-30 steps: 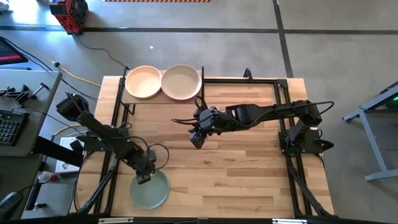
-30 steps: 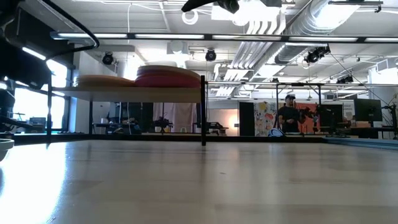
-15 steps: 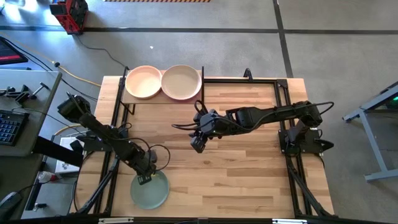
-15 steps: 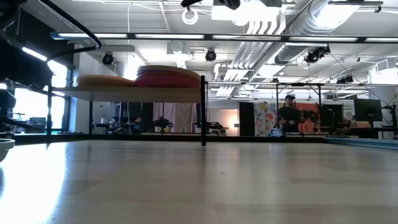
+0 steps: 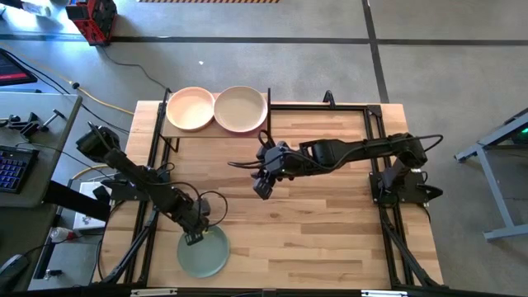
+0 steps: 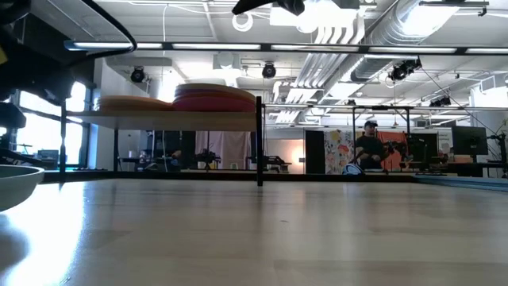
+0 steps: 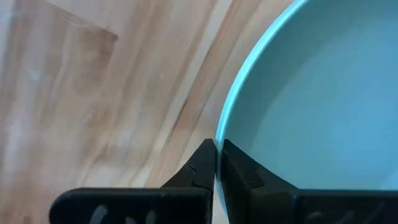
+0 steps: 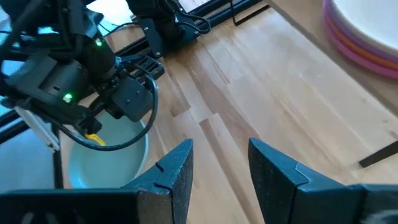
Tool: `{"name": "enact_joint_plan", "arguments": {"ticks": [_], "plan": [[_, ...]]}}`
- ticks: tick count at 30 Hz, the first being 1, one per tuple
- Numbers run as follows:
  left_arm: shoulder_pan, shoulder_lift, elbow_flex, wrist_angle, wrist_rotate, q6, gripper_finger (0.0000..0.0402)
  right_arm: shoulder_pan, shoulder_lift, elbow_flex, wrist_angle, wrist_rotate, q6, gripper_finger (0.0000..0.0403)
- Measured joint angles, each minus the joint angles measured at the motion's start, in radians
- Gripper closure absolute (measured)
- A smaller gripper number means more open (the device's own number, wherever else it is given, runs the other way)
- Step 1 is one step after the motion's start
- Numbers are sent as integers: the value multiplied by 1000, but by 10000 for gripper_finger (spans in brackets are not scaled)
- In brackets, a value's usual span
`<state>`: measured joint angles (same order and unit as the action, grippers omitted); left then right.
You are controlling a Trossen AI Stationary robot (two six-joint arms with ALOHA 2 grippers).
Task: Place and stack plates onto a shelf
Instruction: Stack the blue plate on top of the white plate
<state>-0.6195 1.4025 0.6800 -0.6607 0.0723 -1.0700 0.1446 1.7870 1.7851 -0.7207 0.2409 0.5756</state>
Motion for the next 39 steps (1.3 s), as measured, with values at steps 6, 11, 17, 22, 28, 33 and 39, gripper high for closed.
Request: {"name": "enact_joint_plan", "arguments": {"ticks": [6,11,17,22,28,33,39], "plan": [[62,0,63,-111,-12,49,400,-34,0,0,-1,0,-23,269],[125,0,116,-192,-31,101,400,-79,0,0,0,1,-59,269],[204,-19,165,-265,-43,152,401,-145,-17,1,8,-1,-160,269],[284,-84,201,-316,-44,165,401,-210,-31,46,0,-1,-287,269],[390,-209,236,-346,-98,151,401,-290,-37,105,-13,-9,-429,269],[495,-316,260,-369,-172,119,401,-347,-37,112,-16,-11,-504,269],[642,-412,293,-442,-247,94,401,-398,-37,112,-16,-13,-569,269]]}}
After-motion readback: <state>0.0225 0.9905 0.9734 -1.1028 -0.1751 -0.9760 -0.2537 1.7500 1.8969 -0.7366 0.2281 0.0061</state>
